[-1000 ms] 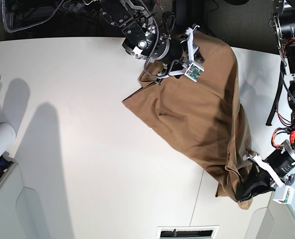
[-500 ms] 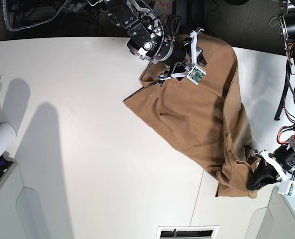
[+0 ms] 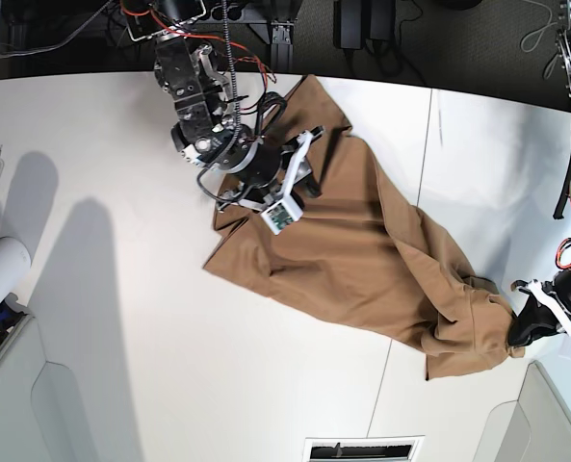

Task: Layout the t-shirt on the table in an organized manner, then fold the t-shirt properly
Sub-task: 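Grasp the shirt edge with the right gripper and drag it across, then stretch the shirt lengthwise between the right and left grippers, then release with the right gripper and lift the shirt end with the left gripper, then grasp the shirt with the right gripper near the left gripper and pull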

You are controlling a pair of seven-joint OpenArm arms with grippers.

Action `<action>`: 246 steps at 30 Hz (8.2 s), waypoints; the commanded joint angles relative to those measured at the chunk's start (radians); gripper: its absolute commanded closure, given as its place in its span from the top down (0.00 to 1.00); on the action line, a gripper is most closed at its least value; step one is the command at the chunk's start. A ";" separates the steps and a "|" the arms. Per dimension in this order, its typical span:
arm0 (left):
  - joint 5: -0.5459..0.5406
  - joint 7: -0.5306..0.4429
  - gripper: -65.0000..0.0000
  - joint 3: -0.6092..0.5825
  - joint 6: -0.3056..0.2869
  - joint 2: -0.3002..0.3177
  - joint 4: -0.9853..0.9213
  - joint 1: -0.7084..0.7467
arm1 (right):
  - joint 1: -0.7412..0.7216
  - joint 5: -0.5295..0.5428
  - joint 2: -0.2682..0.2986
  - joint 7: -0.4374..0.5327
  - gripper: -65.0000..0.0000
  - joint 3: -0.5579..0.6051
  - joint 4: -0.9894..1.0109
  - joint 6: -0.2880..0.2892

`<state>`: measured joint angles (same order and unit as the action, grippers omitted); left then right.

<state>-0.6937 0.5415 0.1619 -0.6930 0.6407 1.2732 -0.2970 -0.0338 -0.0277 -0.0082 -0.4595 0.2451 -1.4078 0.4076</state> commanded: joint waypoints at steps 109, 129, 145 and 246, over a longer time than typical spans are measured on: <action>0.180 -0.201 0.00 -0.249 0.001 -0.309 -0.036 -0.309 | 0.256 -0.024 0.208 -0.142 0.00 -0.485 -0.748 -0.211; 0.272 -0.345 0.00 -0.249 0.106 -0.312 -0.547 -0.536 | -0.272 0.011 0.277 -0.101 0.10 -0.489 -0.105 -0.306; -0.076 -0.024 0.48 -0.248 -0.005 -0.232 -0.511 -0.480 | -0.217 0.216 0.259 -0.183 0.67 -0.487 -0.114 -0.200; -0.589 0.331 0.00 0.050 -0.005 -0.451 0.613 0.533 | -0.227 0.387 -0.108 -0.113 0.00 -0.225 -0.117 0.161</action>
<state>-1.2510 0.8902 0.2096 -0.6888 0.1848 1.8690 0.2401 -0.2398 0.3393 -0.1108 -0.5987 0.0196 -1.5036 0.5610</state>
